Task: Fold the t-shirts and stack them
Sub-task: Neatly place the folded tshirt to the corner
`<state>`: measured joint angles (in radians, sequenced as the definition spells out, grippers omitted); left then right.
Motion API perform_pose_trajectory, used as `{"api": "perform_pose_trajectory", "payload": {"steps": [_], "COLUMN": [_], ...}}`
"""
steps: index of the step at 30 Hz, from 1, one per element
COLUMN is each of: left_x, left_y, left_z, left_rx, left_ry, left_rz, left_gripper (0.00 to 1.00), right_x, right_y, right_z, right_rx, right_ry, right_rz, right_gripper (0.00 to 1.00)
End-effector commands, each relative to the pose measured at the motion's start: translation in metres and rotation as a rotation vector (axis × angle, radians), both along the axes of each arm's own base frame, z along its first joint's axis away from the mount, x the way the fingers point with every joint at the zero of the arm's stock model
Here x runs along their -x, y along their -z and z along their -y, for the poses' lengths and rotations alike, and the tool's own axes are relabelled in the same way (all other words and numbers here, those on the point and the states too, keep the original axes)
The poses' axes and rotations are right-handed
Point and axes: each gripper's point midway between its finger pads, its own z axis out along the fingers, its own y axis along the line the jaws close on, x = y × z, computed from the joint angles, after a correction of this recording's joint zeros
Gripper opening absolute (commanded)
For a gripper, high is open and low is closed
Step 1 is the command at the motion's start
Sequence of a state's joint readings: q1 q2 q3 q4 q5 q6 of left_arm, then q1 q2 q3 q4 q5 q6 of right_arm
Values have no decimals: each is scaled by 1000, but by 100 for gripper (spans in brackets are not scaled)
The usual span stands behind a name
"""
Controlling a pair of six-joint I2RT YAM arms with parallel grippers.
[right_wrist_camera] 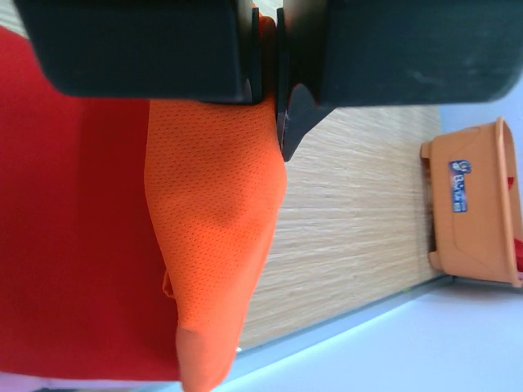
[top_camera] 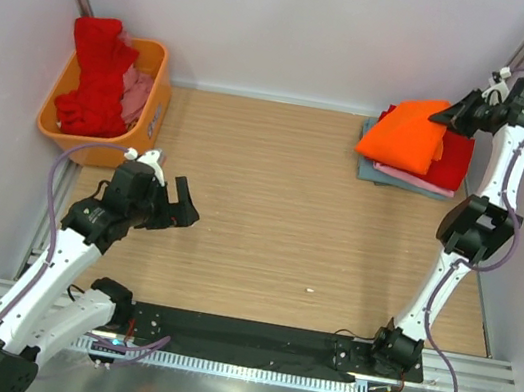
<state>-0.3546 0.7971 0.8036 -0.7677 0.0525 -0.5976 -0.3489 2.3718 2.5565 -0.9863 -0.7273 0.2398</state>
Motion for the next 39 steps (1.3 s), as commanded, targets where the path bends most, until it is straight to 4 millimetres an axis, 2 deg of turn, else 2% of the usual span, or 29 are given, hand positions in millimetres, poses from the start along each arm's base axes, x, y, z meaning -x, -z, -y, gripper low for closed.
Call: {"api": "perform_pose_trajectory", "payload": {"steps": [1,4,7,9,15,18,23,27,36,39], "left_x": [-3,-3,-3,-3,-3,-3,-3,-2,-2,-2], "left_y": [-4,-3,-3,-2,0,-1,-2,-4,-4,-5], "left_z": [1,2,2,2,3,3,2,2,3,3], "left_rx": [-4,-5,-6,-7,-11,-11,-11,-7,-4,-4], "left_ry": [9,13,13,14,20,16,15,16,18,19], "left_rz": [29,26,24,23,15,22,25,32,35,37], "left_gripper": [100,100,100,100,100,100,100,100,100,100], "right_x": [18,25,27,26,11,11,20,30,40,39], "right_y": [-102,-120,-125,-119,-78,-75,-109,-128,-138,-136], "right_z": [-14,-5,1,5,11,4,-25,-44,-68,-67], "right_rx": [-7,-26,-40,-54,-89,-89,-107,-139,-197,-177], "right_ry": [-28,-12,-8,-4,-1,-21,-108,-157,-210,-211], "right_rz": [223,256,271,259,180,173,249,280,278,280], "right_gripper": [1,1,1,1,2,1,1,1,1,1]}}
